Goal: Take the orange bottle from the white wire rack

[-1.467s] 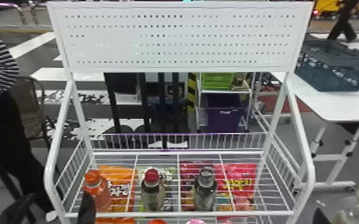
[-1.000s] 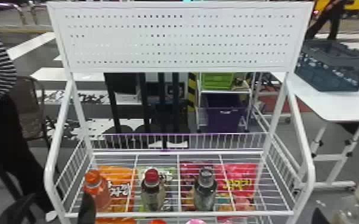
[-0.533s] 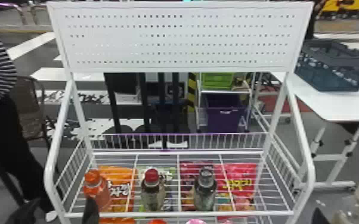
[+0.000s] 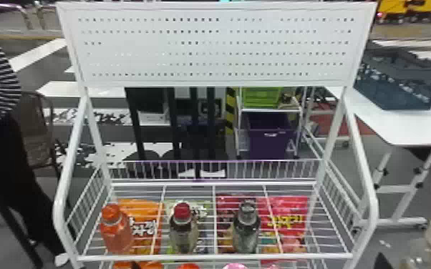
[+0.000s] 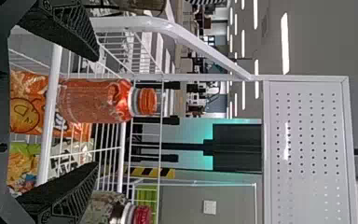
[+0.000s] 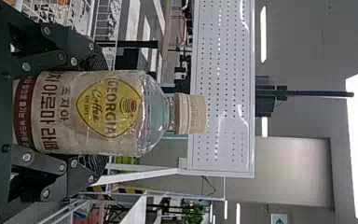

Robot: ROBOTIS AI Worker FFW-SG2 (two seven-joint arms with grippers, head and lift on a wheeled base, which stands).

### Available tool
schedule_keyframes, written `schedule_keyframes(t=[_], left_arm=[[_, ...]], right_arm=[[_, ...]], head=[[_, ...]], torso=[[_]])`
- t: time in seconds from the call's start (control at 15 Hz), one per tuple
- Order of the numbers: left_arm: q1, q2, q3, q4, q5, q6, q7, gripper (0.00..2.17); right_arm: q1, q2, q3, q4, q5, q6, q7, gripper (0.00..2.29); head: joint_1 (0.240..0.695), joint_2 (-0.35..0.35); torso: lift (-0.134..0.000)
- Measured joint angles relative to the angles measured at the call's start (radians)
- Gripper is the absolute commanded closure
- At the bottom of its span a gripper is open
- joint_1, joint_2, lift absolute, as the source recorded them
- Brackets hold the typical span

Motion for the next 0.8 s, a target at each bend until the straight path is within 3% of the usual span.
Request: schedule_keyframes(t=[0.4,0.8], left_arm=[[-0.163,-0.019,-0.056,0.268,0.008,-0.074,-0.004,0.09],[-0.313,-0.012,-0.038,0.433,0.045,-0.113,-0.021,0.09]], right_arm=[[0.024,0.000,-0.005,0.000,-0.010,-0.029,0.000,1.01],[0.028,0.000,-0.009,0.001,-0.009,-0.037,-0.002,1.01]], head=[[0.499,0.000],[0.499,0.000]], torso=[[0.000],[0.000]])
